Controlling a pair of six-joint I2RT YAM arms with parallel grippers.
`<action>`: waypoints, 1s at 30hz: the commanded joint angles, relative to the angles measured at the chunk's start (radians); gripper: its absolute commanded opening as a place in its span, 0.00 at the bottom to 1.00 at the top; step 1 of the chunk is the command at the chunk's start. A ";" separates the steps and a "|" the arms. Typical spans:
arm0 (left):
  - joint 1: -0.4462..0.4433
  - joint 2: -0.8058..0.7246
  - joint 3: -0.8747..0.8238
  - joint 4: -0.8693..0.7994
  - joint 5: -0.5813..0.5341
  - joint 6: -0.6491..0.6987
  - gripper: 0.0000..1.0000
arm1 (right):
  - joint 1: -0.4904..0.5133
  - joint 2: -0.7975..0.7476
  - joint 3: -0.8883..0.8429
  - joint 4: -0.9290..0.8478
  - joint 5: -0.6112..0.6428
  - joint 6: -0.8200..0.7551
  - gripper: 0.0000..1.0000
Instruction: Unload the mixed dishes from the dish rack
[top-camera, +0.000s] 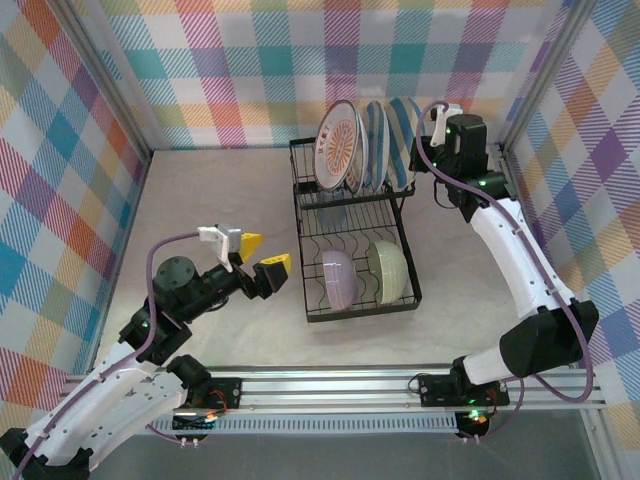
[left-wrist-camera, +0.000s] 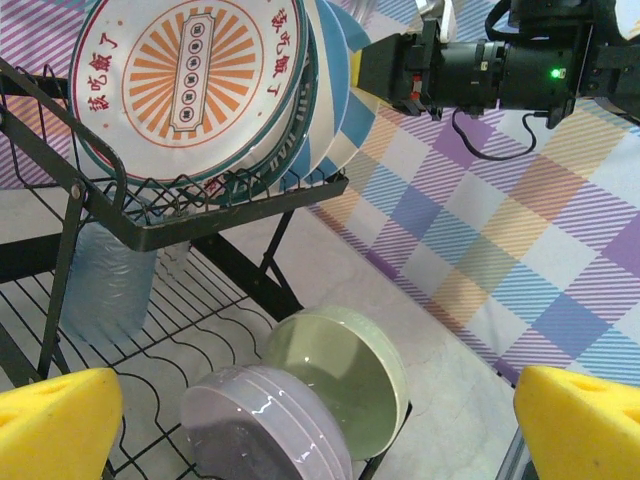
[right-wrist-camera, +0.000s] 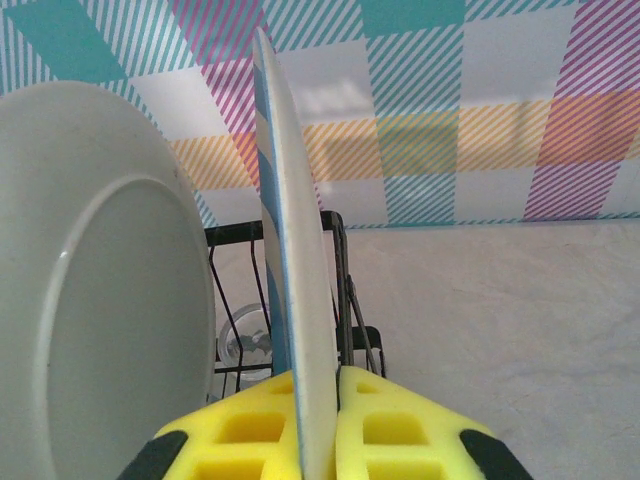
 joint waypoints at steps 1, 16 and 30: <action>0.001 0.001 0.017 0.033 0.004 0.036 1.00 | 0.017 -0.047 0.002 0.019 -0.024 0.015 0.00; 0.000 0.009 0.036 -0.021 0.004 0.058 1.00 | 0.023 -0.149 0.003 0.071 0.181 0.012 0.00; 0.001 0.046 0.076 -0.084 -0.028 0.035 1.00 | 0.023 -0.375 -0.065 0.057 0.288 0.100 0.00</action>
